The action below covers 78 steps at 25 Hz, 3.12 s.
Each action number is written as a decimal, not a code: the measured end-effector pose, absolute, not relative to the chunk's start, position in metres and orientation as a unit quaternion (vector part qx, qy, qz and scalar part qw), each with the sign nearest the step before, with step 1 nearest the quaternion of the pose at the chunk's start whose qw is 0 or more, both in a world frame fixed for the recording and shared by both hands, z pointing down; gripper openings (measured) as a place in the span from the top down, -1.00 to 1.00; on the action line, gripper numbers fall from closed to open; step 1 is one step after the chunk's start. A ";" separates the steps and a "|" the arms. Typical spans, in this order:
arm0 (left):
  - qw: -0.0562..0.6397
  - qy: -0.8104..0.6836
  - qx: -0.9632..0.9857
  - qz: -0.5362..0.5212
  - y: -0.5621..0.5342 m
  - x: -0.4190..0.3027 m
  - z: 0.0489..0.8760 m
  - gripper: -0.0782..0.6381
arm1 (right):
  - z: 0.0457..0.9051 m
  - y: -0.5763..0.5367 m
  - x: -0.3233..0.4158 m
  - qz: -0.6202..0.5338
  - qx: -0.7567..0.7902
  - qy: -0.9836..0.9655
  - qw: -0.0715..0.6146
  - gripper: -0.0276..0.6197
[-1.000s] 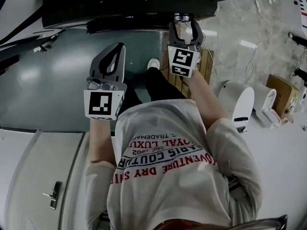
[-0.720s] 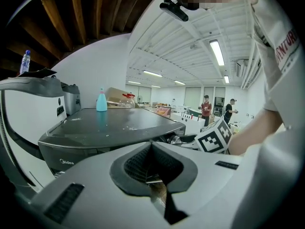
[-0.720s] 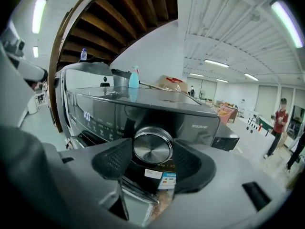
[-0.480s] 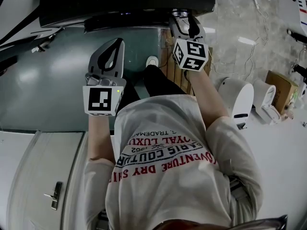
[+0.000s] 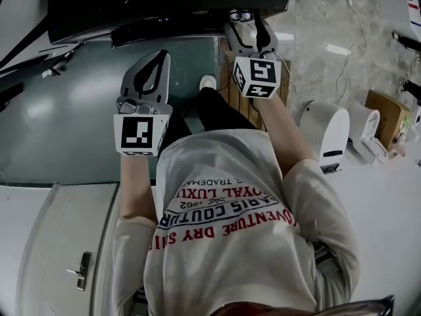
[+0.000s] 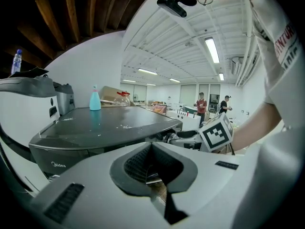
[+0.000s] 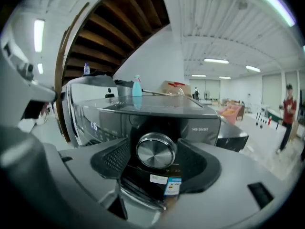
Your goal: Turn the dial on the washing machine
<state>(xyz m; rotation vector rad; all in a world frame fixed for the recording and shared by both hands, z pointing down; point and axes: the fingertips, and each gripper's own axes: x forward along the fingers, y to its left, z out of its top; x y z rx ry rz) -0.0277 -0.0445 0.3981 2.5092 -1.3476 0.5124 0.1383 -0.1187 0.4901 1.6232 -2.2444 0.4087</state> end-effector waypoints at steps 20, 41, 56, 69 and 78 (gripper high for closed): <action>0.142 -0.488 0.842 0.180 -0.035 -0.054 0.414 0.74 | 0.511 -0.120 0.135 -0.003 0.586 -0.750 0.306 0.02; 0.144 -0.476 0.847 0.187 -0.030 -0.045 0.419 0.74 | 0.505 -0.118 0.142 0.105 0.596 -0.765 0.217 -0.02; 0.152 -0.479 0.842 0.194 -0.025 -0.053 0.426 0.74 | 0.509 -0.116 0.135 -0.006 0.580 -0.751 0.316 0.06; 0.147 -0.478 0.847 0.179 -0.025 -0.045 0.419 0.74 | 0.510 -0.117 0.145 0.180 0.573 -0.775 0.199 0.06; 0.145 -0.484 0.843 0.182 -0.024 -0.047 0.421 0.73 | 0.493 -0.111 0.129 -0.022 0.562 -0.779 0.277 0.05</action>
